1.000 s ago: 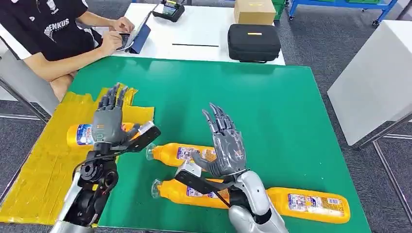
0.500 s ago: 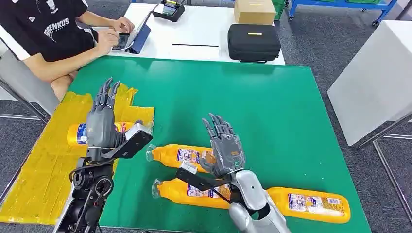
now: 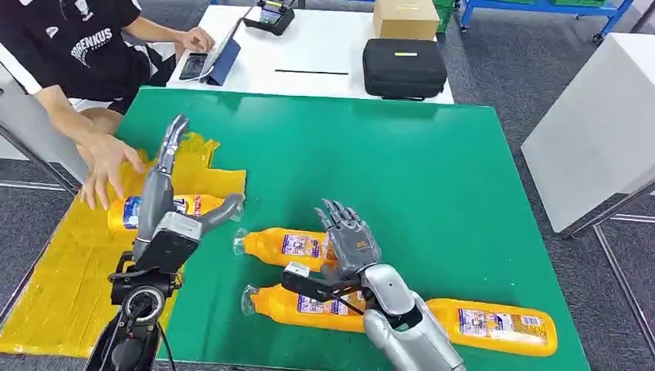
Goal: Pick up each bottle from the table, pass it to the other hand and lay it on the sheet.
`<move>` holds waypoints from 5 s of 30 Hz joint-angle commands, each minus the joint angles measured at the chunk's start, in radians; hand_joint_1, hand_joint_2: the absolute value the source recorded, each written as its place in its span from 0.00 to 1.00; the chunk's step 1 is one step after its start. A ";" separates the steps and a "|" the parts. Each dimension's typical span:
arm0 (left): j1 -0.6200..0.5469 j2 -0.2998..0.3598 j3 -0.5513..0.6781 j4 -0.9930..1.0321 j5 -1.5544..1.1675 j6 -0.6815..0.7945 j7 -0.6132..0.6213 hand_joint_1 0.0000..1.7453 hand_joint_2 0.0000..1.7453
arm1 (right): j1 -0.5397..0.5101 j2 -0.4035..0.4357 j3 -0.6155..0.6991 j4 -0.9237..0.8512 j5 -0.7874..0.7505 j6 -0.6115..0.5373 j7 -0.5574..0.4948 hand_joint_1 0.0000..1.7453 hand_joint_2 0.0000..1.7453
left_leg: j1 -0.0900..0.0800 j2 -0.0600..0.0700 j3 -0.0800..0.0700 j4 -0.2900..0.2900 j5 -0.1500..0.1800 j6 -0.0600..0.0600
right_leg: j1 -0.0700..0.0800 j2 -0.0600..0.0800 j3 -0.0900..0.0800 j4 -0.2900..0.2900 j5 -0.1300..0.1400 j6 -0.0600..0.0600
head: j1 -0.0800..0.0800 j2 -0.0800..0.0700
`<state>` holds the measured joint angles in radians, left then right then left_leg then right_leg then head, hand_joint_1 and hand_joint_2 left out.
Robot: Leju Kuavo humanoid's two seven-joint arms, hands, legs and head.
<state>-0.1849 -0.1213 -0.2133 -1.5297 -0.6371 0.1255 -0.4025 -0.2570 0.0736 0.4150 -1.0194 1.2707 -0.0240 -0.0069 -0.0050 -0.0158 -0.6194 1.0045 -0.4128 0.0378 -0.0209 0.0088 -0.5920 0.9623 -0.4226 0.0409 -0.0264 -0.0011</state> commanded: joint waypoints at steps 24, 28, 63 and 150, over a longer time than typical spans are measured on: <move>-0.028 0.004 -0.032 0.029 0.008 0.005 -0.010 0.00 1.00 | -0.107 0.018 0.017 0.394 -0.018 0.062 0.085 0.39 1.00 | 0.001 0.001 0.013 -0.001 -0.001 -0.004 | 0.002 -0.002 0.011 -0.002 -0.002 -0.004 | 0.000 0.000; -0.033 0.007 -0.036 0.038 0.011 0.004 -0.009 0.00 1.00 | -0.111 0.020 0.009 0.418 0.004 0.065 0.108 0.80 1.00 | 0.001 0.000 0.013 -0.001 -0.001 -0.003 | 0.001 -0.002 0.012 -0.002 -0.001 -0.003 | 0.000 0.000; -0.053 -0.006 -0.028 0.182 0.461 -0.464 0.054 0.00 1.00 | 0.055 0.087 -0.223 -0.089 -0.232 -0.395 -0.095 1.00 1.00 | 0.000 0.000 0.005 -0.001 -0.001 -0.002 | 0.000 -0.002 0.004 -0.001 -0.001 -0.002 | 0.000 0.000; -0.163 -0.023 -0.044 0.277 1.125 -0.517 0.165 1.00 1.00 | -0.027 0.135 0.120 0.060 -0.315 -0.379 -0.195 1.00 1.00 | 0.001 0.001 0.005 0.000 -0.002 -0.002 | 0.001 -0.001 0.004 0.000 -0.002 -0.002 | 0.000 0.000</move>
<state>-0.3016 -0.1431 -0.2613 -1.2821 0.4654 -0.4036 -0.2113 -0.2602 0.2323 0.4703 -1.0022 0.9598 -0.4189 -0.2007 -0.0049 -0.0151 -0.6185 1.0045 -0.4127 0.0377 -0.0208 0.0095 -0.5920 0.9623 -0.4225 0.0407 -0.0263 -0.0011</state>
